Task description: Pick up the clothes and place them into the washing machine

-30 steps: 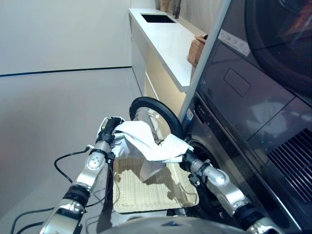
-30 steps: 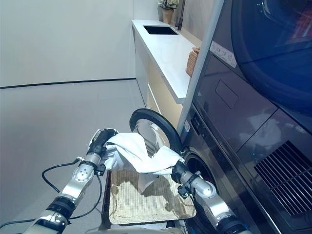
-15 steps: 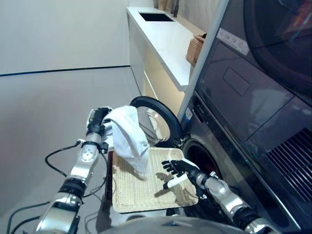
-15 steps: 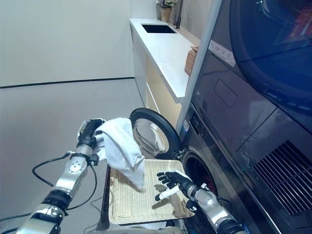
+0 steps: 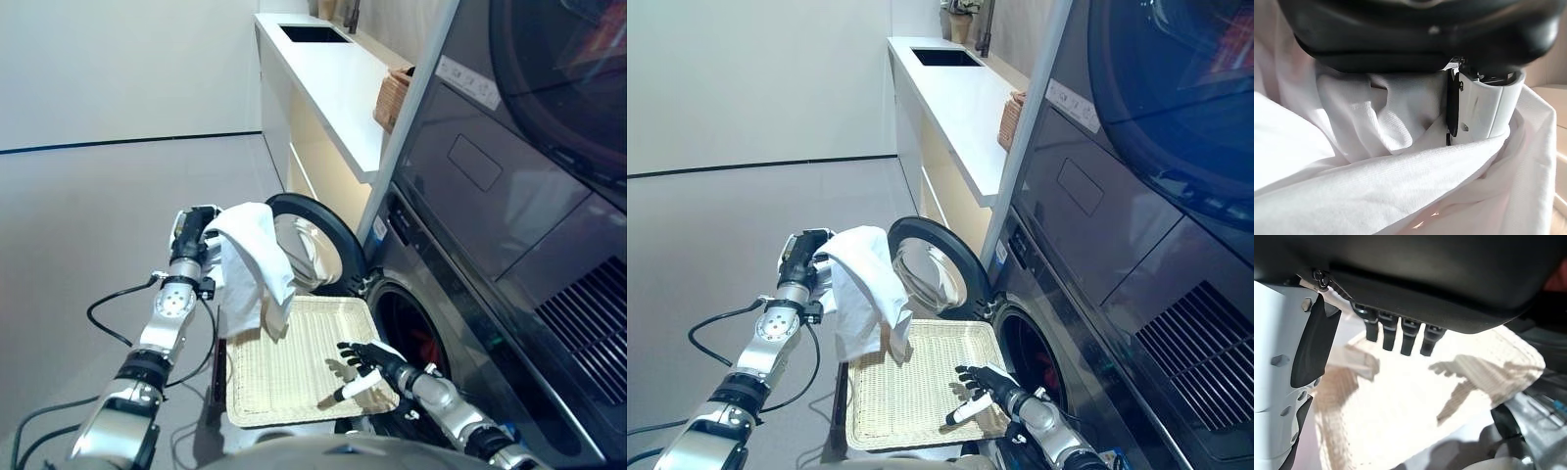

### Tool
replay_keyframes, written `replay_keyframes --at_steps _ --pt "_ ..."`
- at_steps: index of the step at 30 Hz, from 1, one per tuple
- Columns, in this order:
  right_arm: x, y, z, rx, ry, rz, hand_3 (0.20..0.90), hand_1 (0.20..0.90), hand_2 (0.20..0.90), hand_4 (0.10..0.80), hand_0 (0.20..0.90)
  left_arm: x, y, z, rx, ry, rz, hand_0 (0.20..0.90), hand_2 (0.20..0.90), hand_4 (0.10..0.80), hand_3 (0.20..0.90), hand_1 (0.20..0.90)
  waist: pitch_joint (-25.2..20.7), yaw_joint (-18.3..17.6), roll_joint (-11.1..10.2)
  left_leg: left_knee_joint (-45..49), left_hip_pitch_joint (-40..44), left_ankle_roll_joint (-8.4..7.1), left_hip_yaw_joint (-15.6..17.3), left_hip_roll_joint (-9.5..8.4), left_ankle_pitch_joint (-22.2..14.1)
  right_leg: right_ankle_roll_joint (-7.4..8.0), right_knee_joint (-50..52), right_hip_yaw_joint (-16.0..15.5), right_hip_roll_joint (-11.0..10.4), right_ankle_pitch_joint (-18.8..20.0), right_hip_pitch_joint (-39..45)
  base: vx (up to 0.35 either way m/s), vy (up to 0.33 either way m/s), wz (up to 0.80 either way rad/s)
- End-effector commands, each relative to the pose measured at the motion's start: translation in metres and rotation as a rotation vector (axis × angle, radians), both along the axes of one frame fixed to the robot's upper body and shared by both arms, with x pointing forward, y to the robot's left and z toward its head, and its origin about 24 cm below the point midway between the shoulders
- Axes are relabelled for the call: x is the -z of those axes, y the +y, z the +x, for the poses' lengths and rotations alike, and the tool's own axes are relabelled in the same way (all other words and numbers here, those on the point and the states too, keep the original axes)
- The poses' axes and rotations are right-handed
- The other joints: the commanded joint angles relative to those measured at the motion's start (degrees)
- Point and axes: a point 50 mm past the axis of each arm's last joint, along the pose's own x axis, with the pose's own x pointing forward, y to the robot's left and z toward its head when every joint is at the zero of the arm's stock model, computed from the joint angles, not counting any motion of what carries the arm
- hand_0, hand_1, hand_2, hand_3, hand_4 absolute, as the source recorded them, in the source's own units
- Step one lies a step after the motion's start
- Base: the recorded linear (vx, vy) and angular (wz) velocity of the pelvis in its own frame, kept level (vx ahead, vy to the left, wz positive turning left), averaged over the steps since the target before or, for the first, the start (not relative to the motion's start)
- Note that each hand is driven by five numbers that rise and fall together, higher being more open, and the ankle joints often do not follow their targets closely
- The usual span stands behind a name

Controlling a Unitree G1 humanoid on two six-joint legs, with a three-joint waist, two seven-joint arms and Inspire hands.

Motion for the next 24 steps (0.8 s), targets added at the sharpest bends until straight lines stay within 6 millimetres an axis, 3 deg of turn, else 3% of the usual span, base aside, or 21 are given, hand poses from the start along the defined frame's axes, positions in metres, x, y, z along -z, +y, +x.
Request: replay_keyframes --at_steps 1,10,19,24 --pt "-0.033 -0.005 0.046 0.140 -0.218 0.112 0.900 0.900 0.900 0.800 0.900 -0.088 -0.010 0.036 0.082 -0.361 -0.032 0.200 0.200 0.300 0.200 0.200 -3.21 0.59 1.21 -0.39 -1.78 -3.56 -3.84 2.19 0.39 5.68 1.49 -0.72 -5.39 -2.49 3.79 0.000 0.000 0.00" --pt "-0.059 -0.006 0.057 0.334 -0.320 0.416 0.900 0.900 0.900 0.800 0.900 -0.043 -0.020 0.013 0.219 -0.216 -0.171 0.200 0.200 0.300 0.200 0.200 -3.44 0.59 1.27 -0.39 -1.52 -3.47 -3.34 2.23 0.24 5.63 1.20 -0.33 -5.36 -2.33 3.68 0.000 0.000 0.00" --pt "-0.063 -0.012 0.066 0.465 -0.333 0.535 0.900 0.900 0.900 0.800 0.900 0.002 -0.044 -0.011 0.352 -0.050 -0.411 0.200 0.200 0.300 0.200 0.200 -3.34 0.85 1.16 -0.39 -1.45 -3.41 -2.93 2.30 0.22 5.49 1.18 -0.01 -5.27 -2.22 3.49 0.000 0.000 0.00" --pt "-0.065 -0.010 0.070 0.461 -0.331 0.557 0.900 0.900 0.900 0.800 0.900 0.013 -0.054 -0.016 0.381 -0.007 -0.521 0.200 0.200 0.300 0.200 0.200 -3.31 0.99 1.07 -0.39 -1.51 -3.32 -2.88 2.33 0.22 5.46 1.25 0.04 -5.22 -2.16 3.34 0.000 0.000 0.00"
